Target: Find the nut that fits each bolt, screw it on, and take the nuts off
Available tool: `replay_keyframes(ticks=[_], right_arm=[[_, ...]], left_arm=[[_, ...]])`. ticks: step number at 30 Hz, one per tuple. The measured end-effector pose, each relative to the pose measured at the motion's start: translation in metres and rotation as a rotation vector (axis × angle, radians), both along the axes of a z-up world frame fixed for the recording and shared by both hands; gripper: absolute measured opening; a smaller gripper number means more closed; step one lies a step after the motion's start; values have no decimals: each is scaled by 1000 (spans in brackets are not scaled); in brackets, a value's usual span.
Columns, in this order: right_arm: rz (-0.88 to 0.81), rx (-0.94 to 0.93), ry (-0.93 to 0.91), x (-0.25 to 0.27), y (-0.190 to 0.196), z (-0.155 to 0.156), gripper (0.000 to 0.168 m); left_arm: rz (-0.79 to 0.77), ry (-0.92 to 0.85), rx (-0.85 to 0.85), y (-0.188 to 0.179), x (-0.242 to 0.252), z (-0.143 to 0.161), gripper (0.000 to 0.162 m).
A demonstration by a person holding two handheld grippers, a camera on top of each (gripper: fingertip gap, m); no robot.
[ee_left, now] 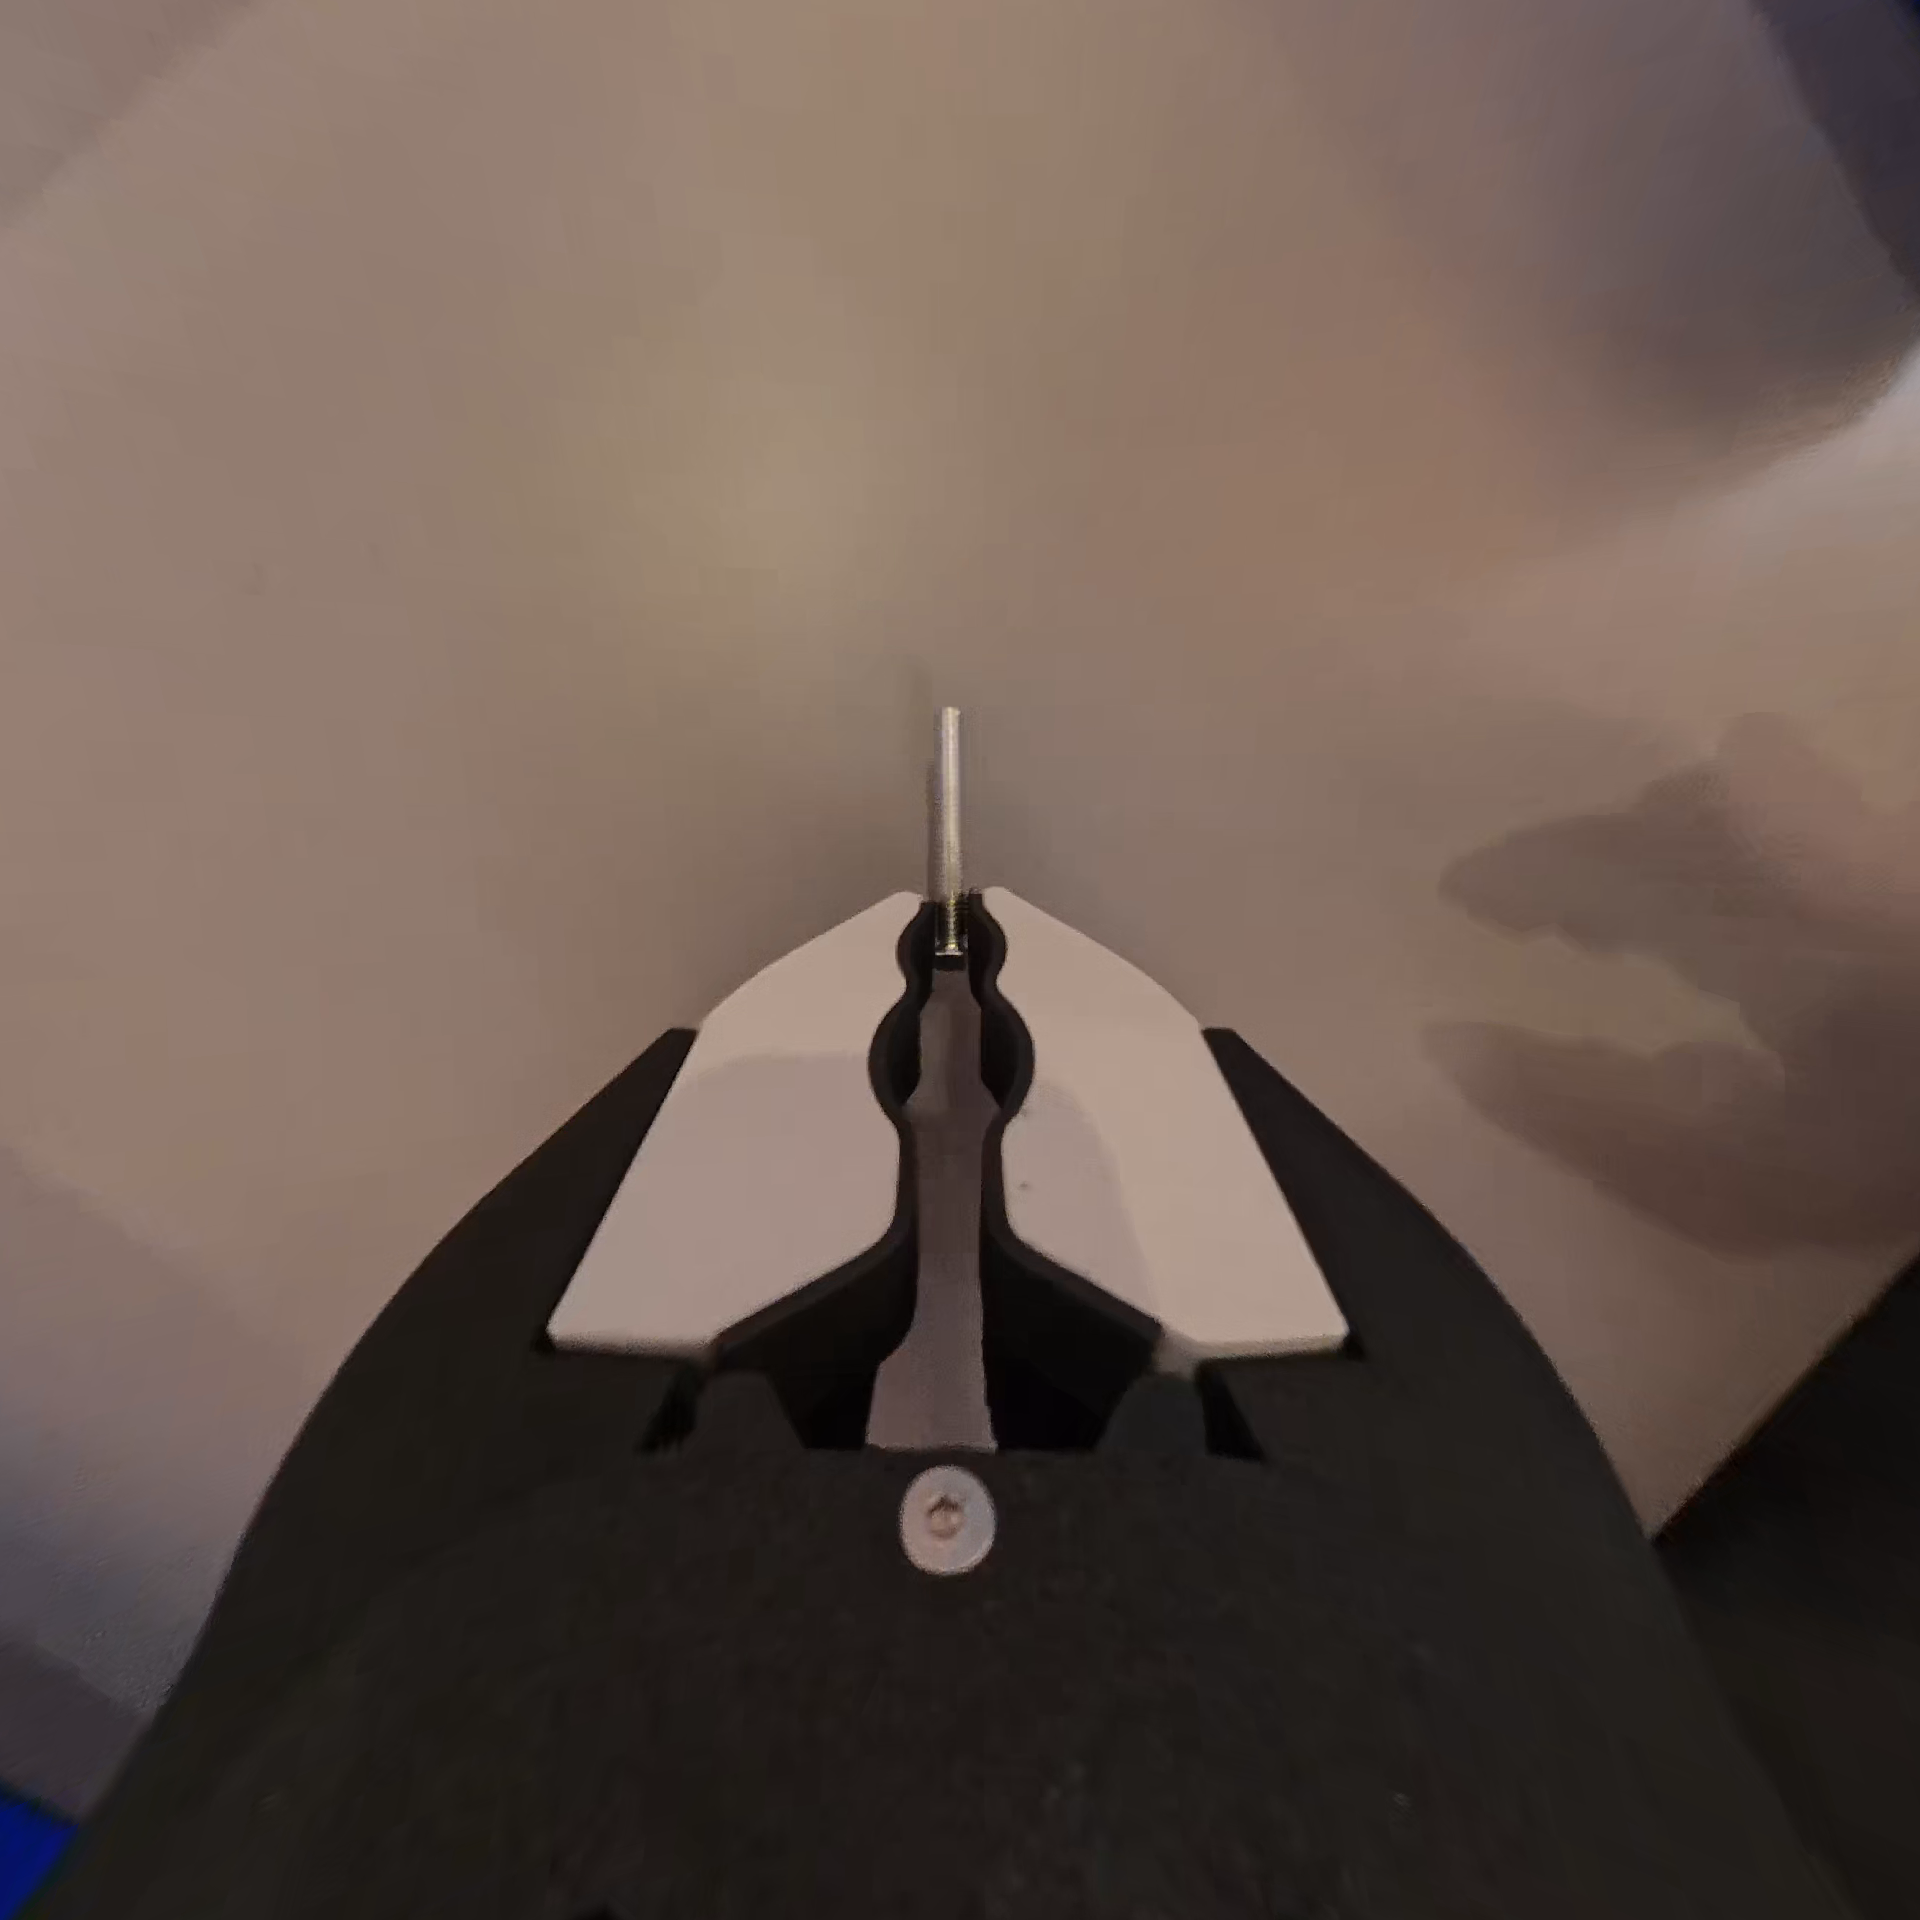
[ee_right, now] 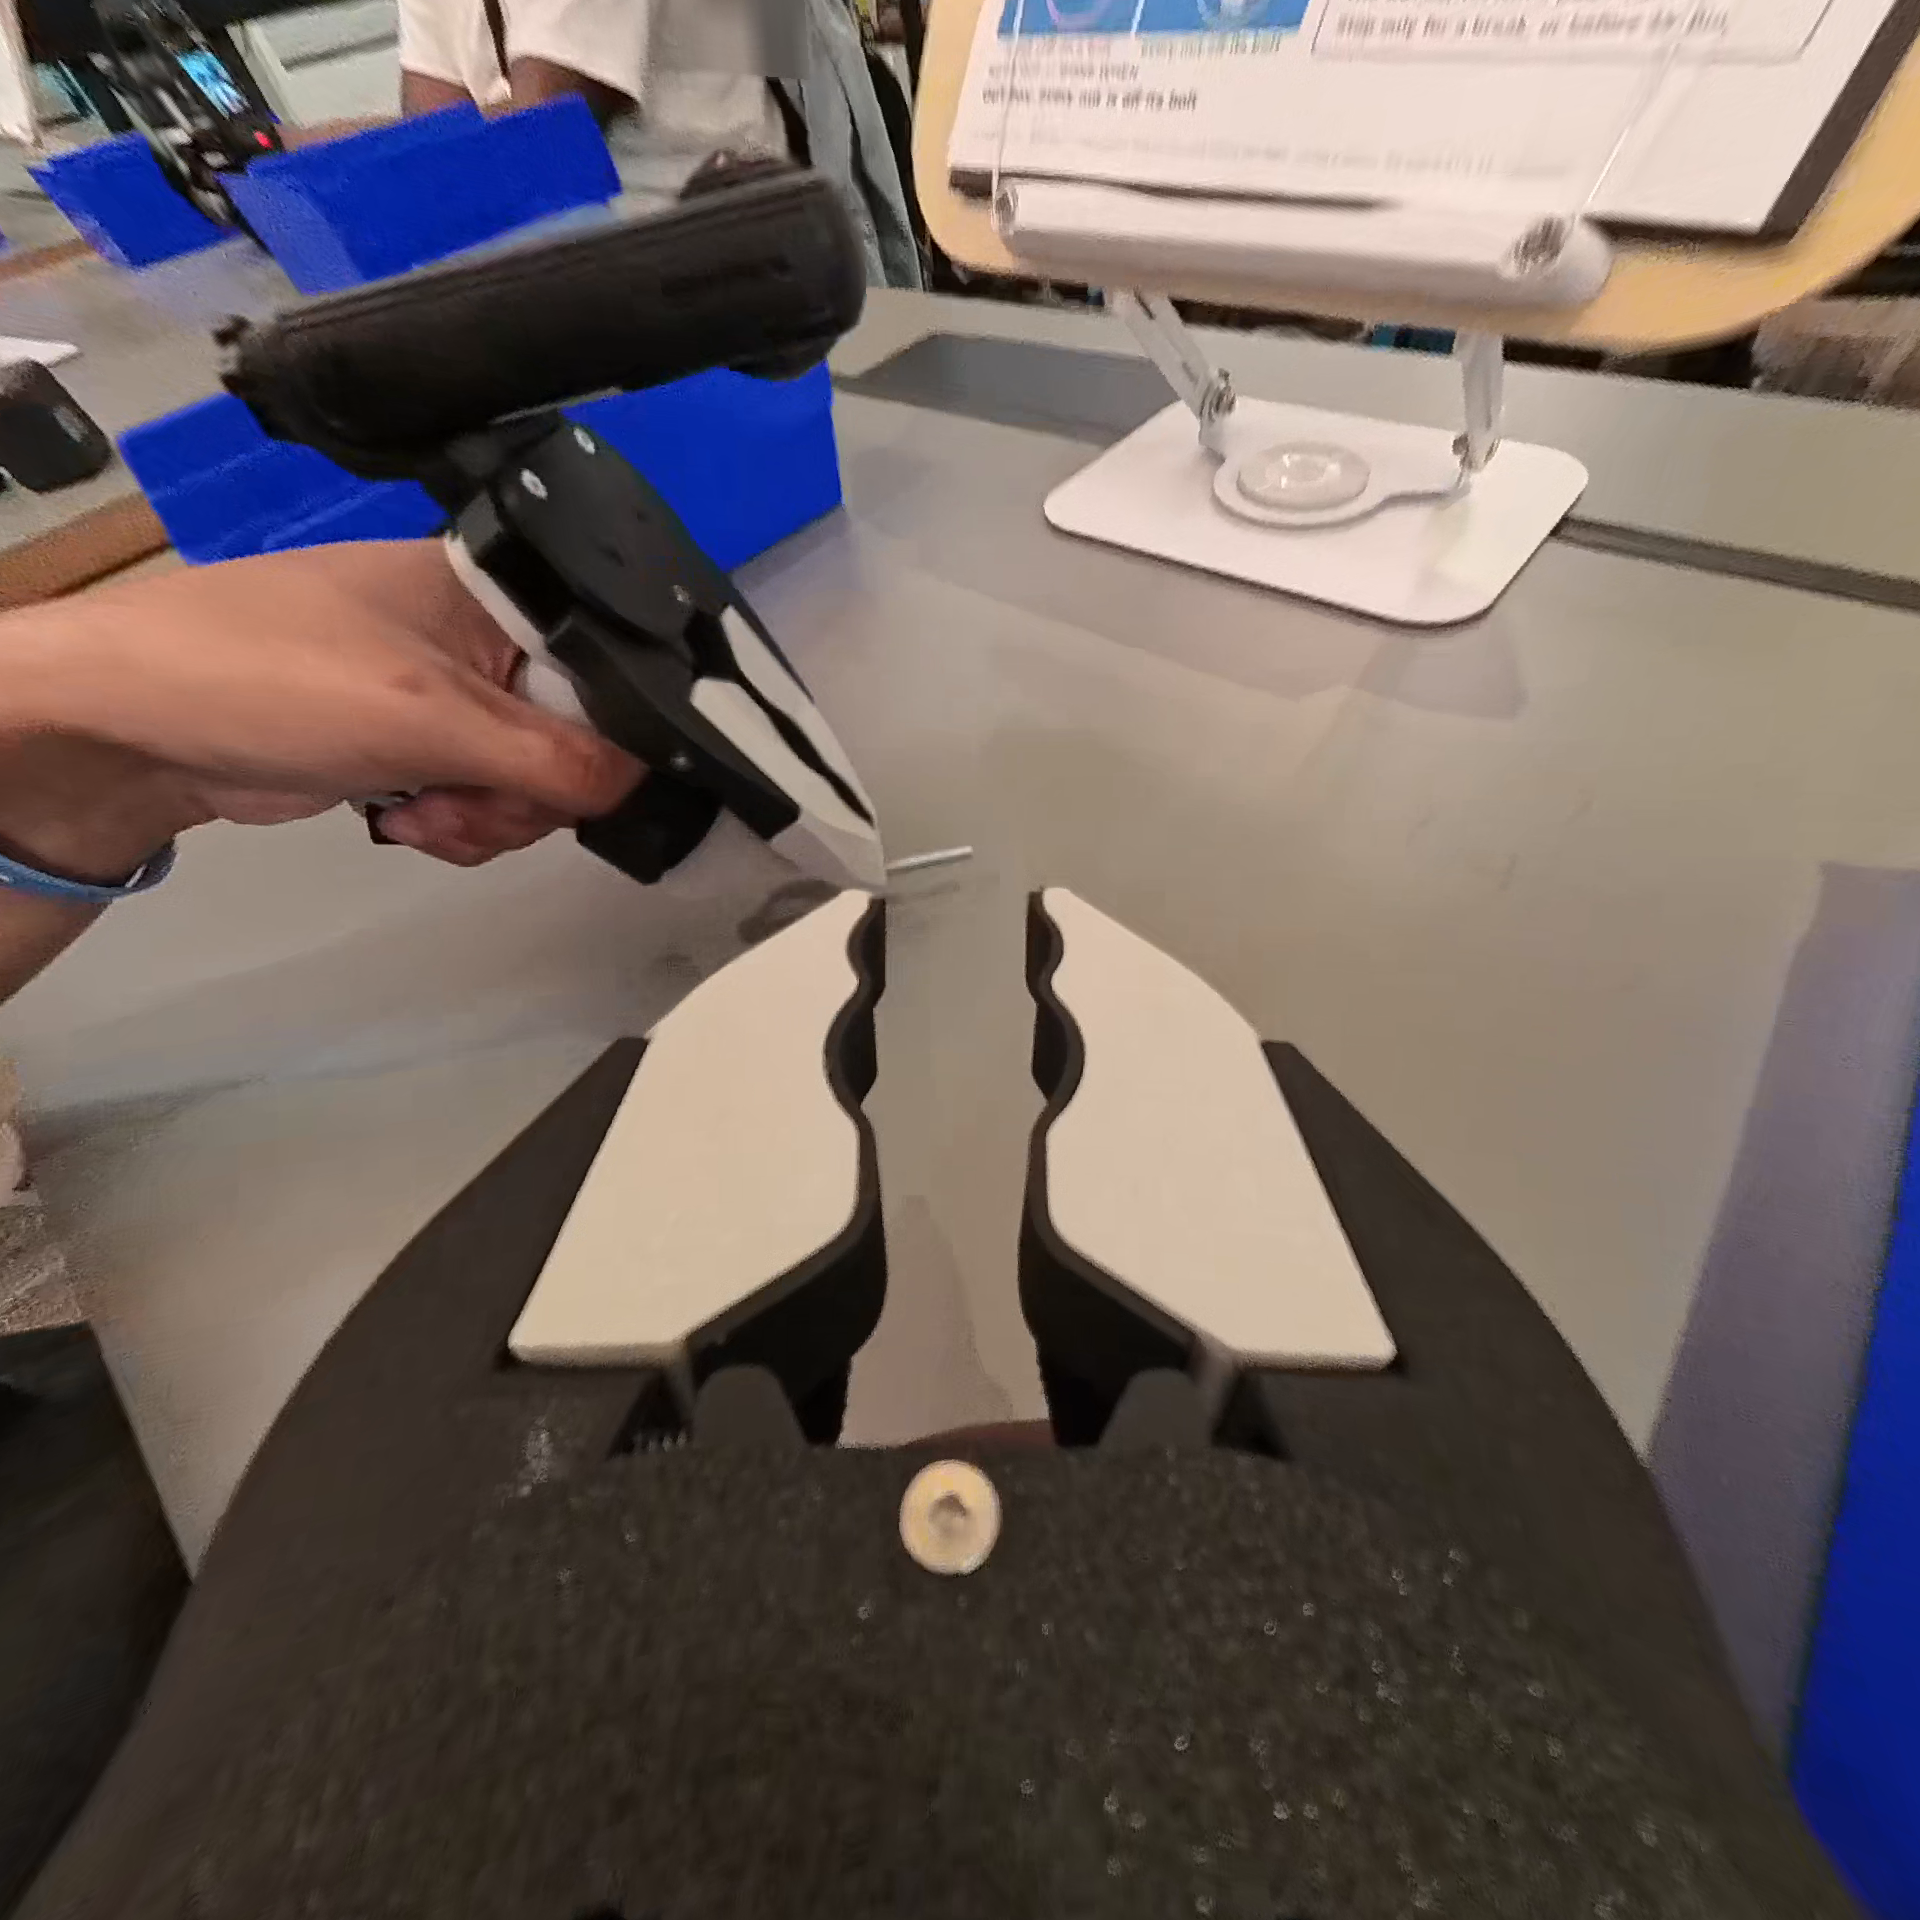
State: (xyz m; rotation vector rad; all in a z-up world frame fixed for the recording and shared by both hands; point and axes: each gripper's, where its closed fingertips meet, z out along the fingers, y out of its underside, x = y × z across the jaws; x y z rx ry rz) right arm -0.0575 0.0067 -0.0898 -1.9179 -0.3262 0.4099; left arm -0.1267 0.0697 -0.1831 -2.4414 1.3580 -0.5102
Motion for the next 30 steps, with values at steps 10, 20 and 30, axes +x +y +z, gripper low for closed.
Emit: replay_keyframes(ticks=[10, 20, 30], right_arm=[[6, -119, -48, -7, -1, -34, 27], [22, -131, -56, -11, -2, -37, 27], [12, -156, -71, -16, 0, -45, 27]], left_arm=[[105, -51, -47, 1, 2, -8, 7], [171, -223, -145, -26, -2, 1, 29], [77, -349, -147, -56, -8, 28, 26]])
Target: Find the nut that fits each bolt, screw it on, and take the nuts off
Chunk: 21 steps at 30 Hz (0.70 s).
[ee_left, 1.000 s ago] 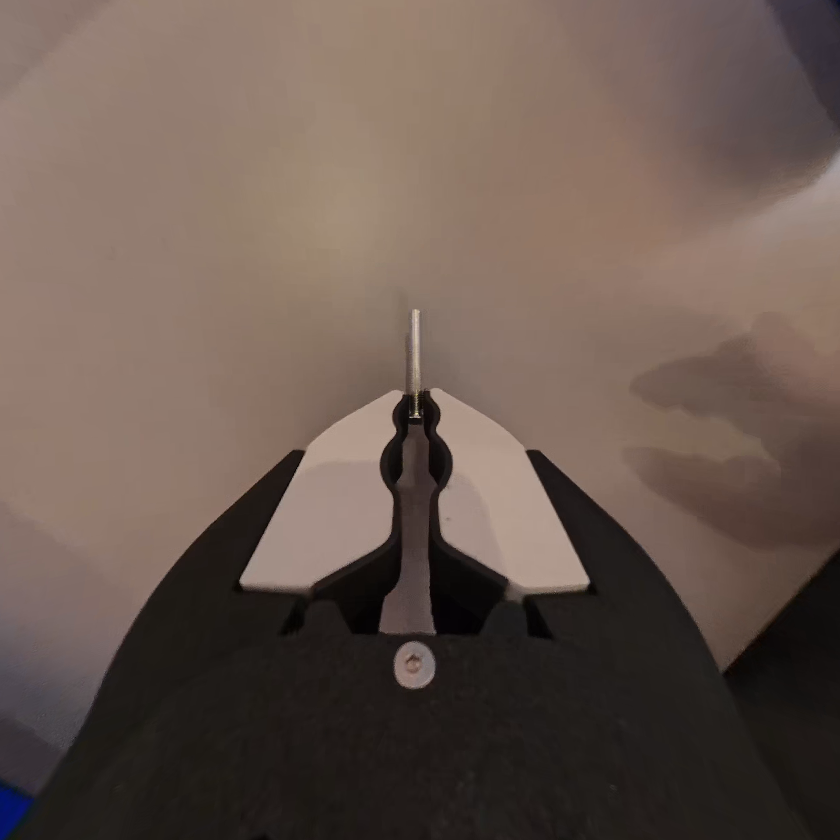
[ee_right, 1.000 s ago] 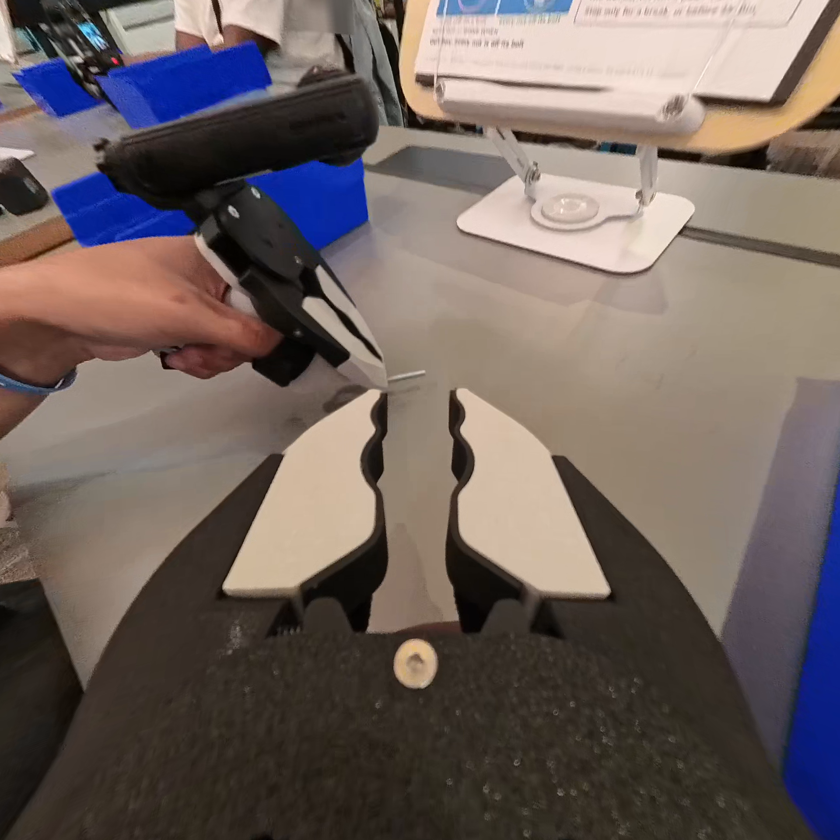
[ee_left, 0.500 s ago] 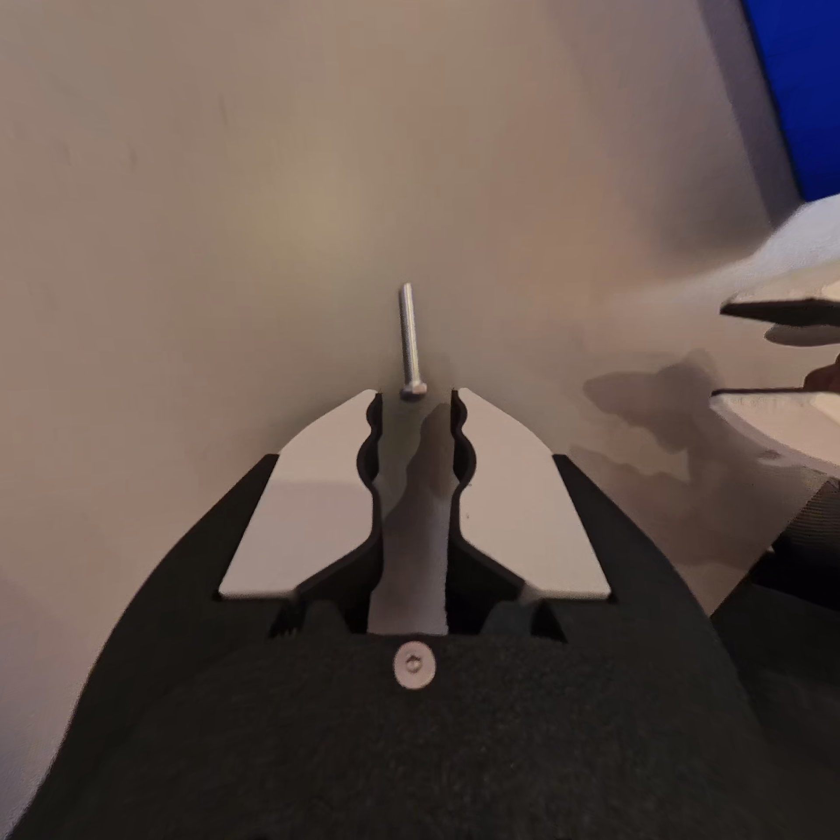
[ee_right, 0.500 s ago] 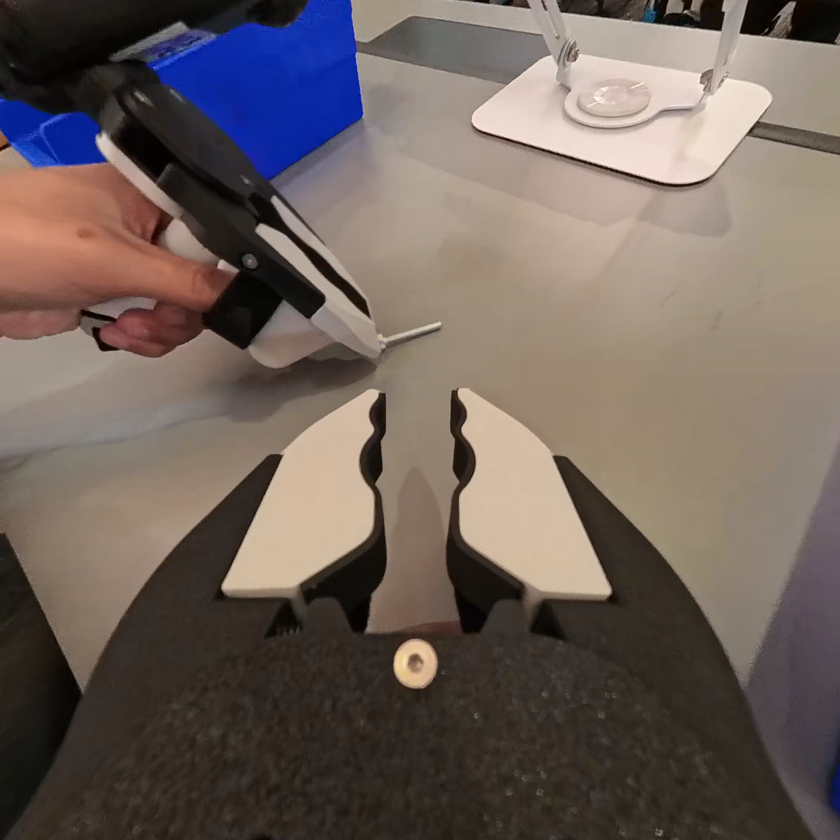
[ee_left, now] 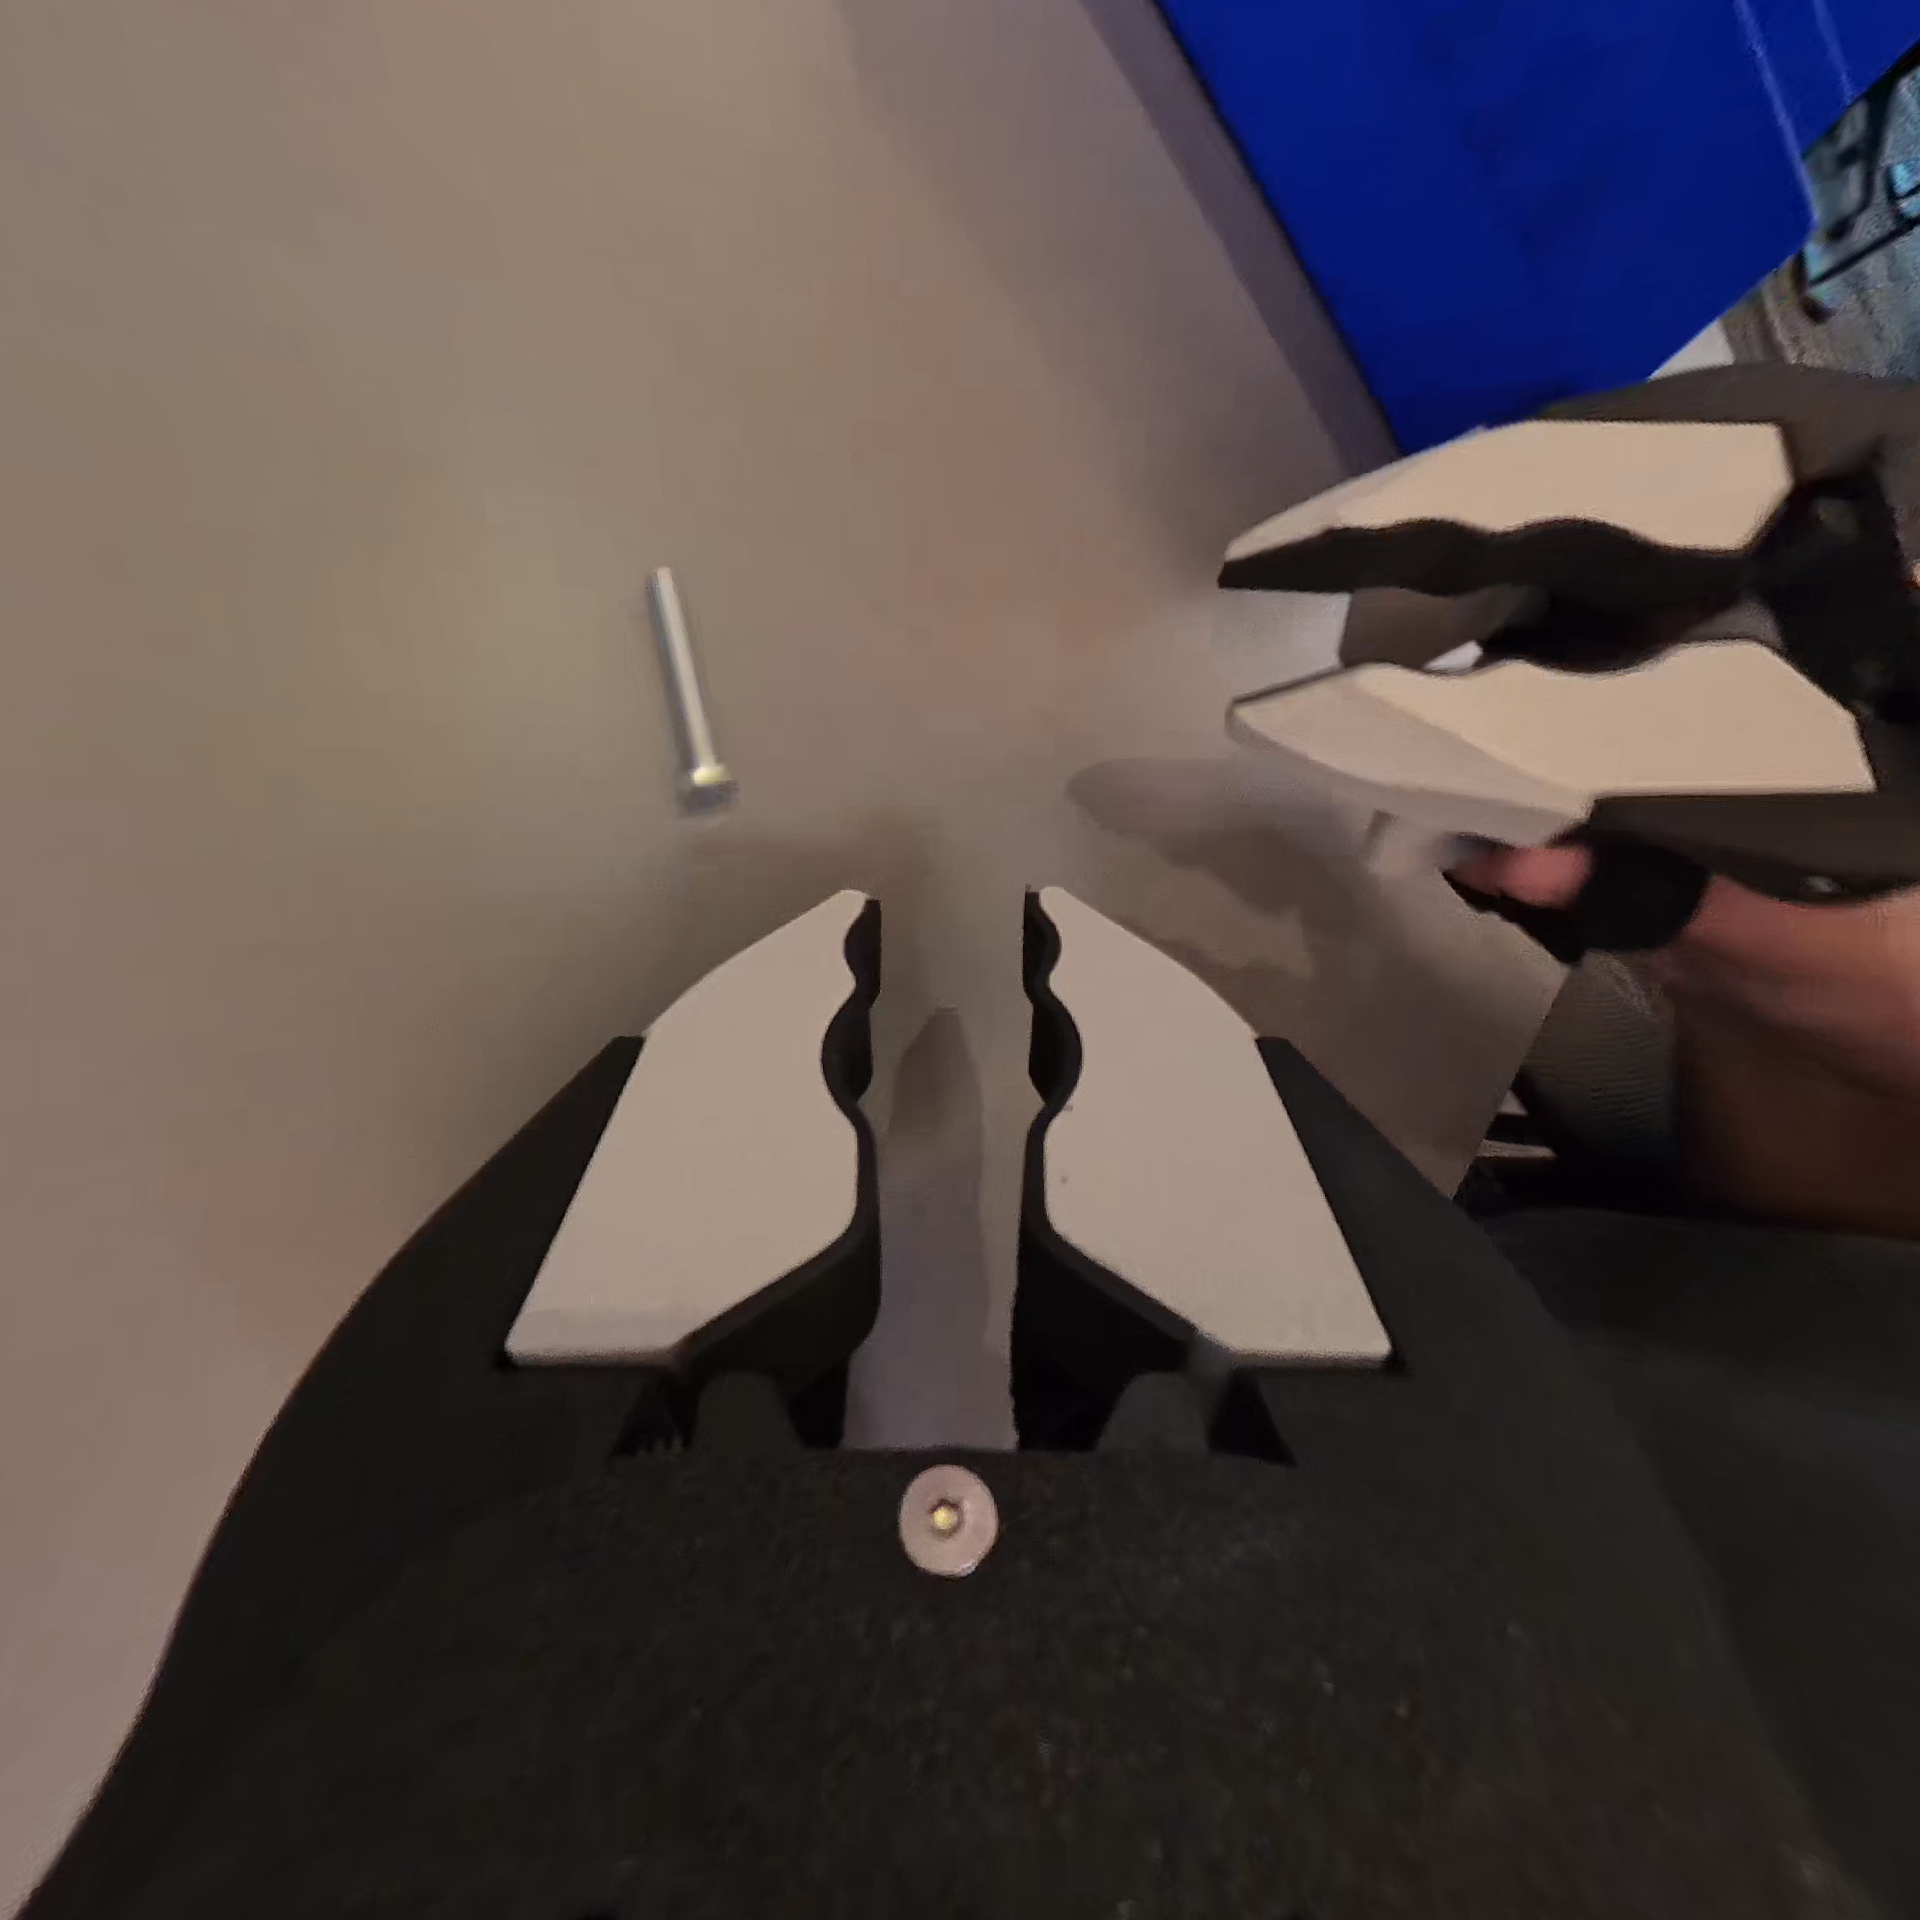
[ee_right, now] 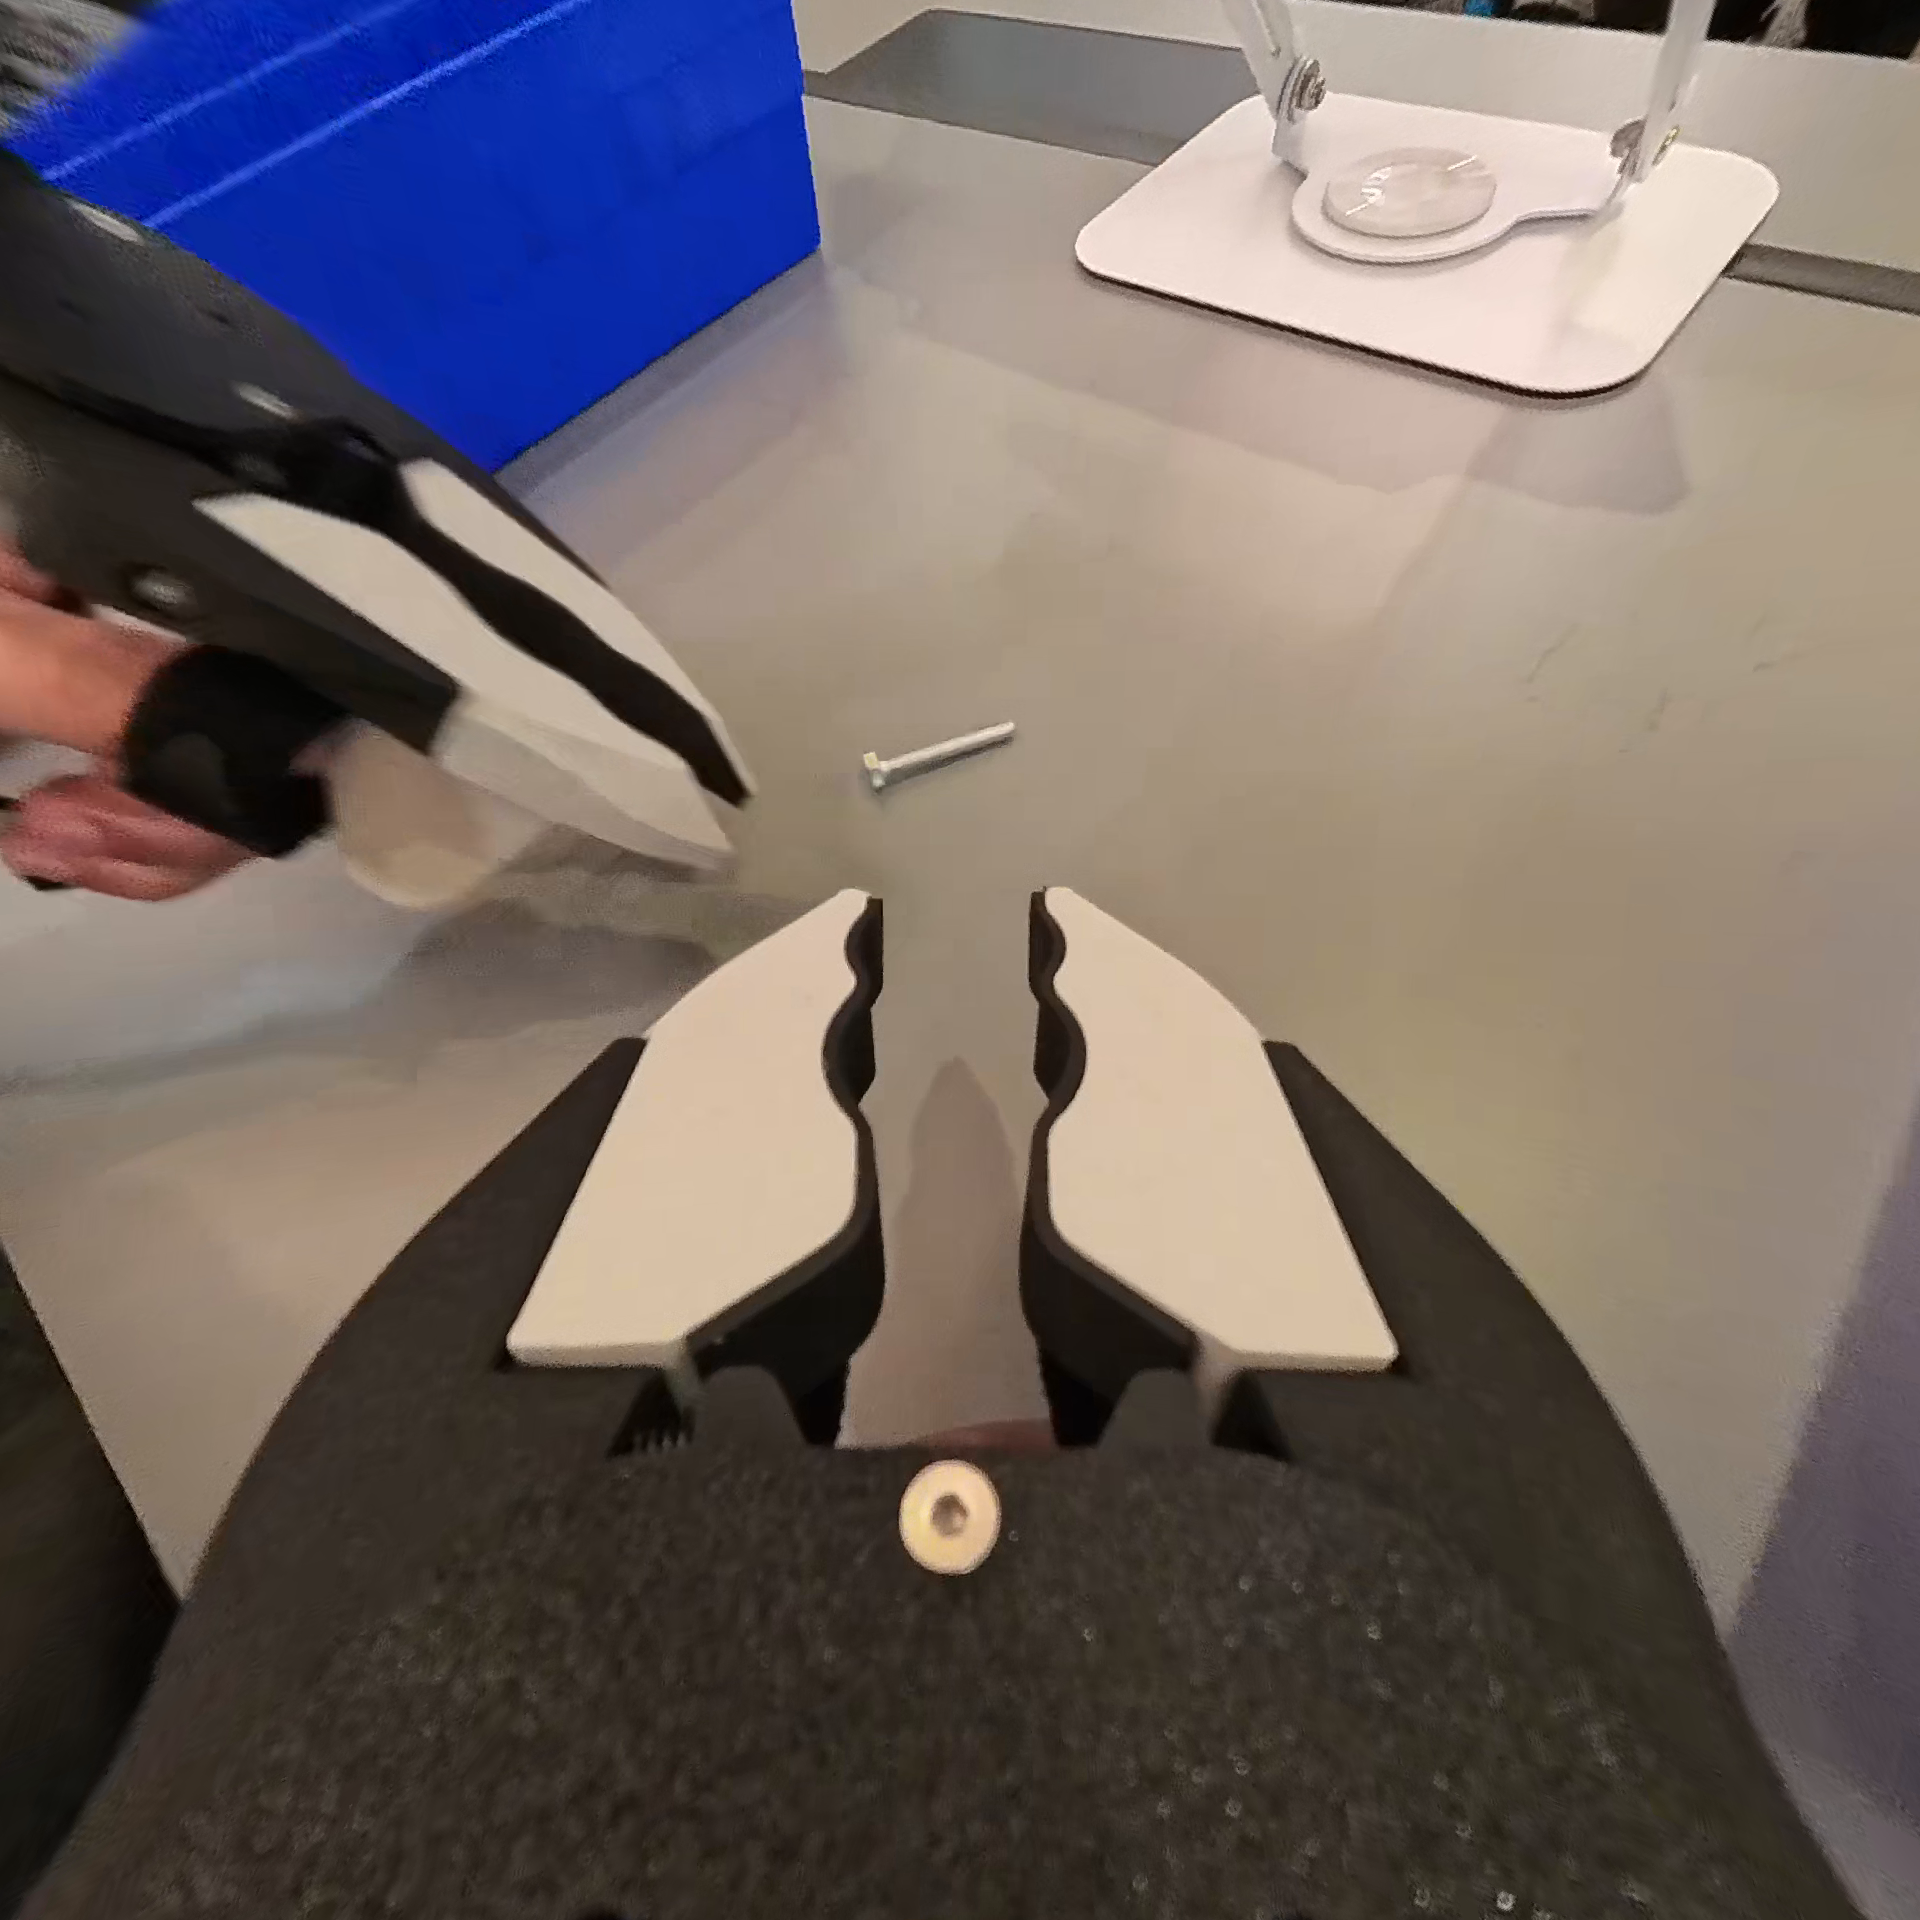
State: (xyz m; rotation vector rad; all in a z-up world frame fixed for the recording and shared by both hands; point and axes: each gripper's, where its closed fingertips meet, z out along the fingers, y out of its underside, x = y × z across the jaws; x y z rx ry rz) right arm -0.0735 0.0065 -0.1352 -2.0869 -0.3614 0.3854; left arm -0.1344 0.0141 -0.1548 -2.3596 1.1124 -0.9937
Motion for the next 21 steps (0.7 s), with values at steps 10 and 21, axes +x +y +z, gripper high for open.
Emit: replay_keyframes(ticks=[10, 21], right_arm=[[45, -169, -115, -38, 24, -41, 29], [-108, -142, -264, -50, 71, -49, 37]], left_arm=[[302, -22, 436, 36, -145, 83, 25], [420, -76, 427, 40, -194, 78, 25]])
